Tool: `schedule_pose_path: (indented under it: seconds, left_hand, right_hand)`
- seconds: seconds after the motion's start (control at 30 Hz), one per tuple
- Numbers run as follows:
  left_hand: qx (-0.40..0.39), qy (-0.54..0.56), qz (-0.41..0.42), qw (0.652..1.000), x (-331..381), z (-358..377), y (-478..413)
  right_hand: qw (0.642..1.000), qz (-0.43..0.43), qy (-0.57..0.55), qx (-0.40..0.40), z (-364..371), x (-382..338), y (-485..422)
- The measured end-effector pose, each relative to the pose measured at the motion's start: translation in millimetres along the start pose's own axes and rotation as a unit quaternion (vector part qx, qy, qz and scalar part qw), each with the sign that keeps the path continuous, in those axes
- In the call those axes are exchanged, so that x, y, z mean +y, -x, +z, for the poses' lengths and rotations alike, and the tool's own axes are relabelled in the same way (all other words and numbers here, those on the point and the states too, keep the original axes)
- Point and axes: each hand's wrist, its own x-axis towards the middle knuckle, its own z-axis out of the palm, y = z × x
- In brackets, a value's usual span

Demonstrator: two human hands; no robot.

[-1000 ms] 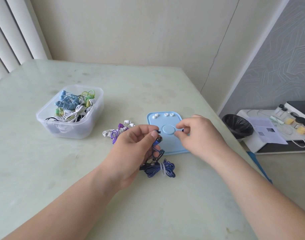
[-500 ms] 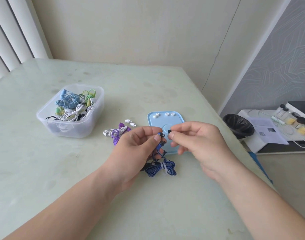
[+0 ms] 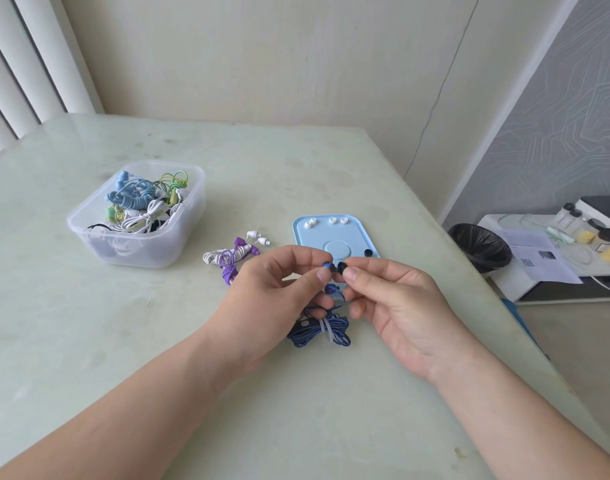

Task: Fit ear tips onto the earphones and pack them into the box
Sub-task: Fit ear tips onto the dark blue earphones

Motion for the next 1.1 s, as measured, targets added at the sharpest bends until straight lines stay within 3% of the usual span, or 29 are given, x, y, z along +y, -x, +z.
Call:
schedule_pose_path:
  seconds: [1.1]
  left_hand:
    - [0.053, -0.069, 0.03, 0.996, -1, 9, 4]
  right_hand:
    - [0.993, -0.077, 0.075, 0.054, 11, 17, 4]
